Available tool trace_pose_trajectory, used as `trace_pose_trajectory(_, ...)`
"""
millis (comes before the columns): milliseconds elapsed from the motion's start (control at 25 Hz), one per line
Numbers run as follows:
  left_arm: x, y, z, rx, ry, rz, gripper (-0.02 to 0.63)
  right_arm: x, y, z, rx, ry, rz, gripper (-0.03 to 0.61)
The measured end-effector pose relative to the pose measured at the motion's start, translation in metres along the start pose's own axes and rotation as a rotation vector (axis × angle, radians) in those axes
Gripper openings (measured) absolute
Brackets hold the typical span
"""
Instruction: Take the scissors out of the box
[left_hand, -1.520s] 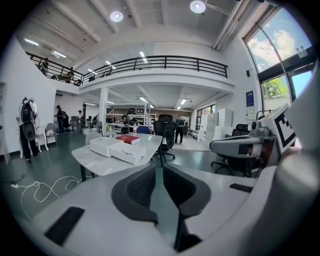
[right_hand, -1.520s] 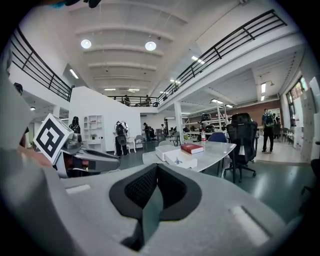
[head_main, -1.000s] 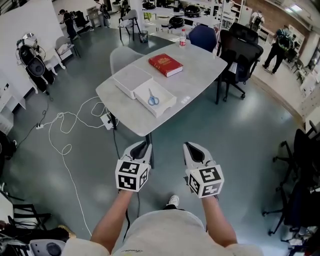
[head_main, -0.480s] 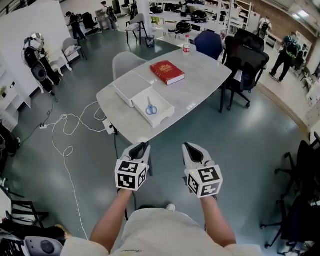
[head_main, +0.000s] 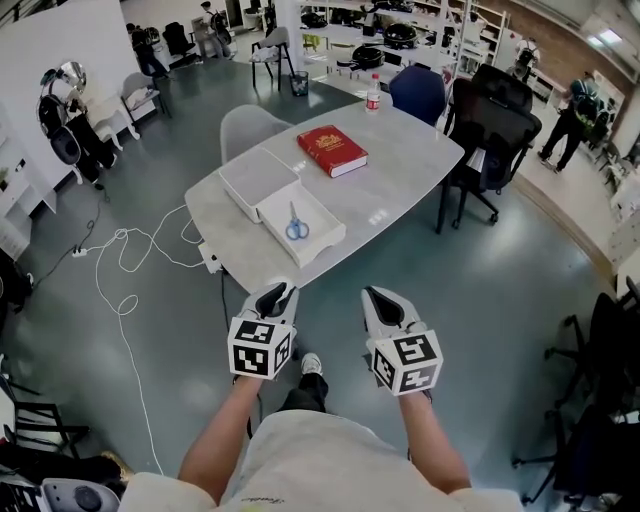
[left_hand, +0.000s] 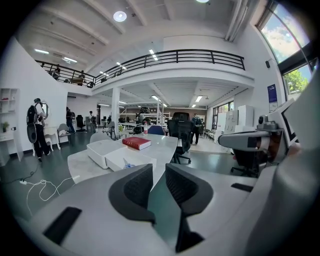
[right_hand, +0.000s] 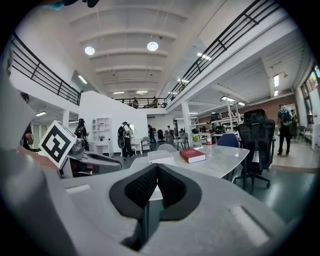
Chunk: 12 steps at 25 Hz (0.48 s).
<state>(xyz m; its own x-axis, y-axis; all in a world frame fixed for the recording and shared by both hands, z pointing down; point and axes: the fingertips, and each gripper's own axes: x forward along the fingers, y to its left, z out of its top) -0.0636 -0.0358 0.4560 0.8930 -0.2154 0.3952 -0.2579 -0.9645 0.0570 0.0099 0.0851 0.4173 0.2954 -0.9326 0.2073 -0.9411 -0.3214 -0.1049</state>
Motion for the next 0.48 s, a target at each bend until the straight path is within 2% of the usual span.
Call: trace_pose_trajectory(480,0.09,0.052,0.02,-0.038,0.039,-0.016,0.06,0.096,-0.042,0.011,-0.011,0.057,0.007,0.005)
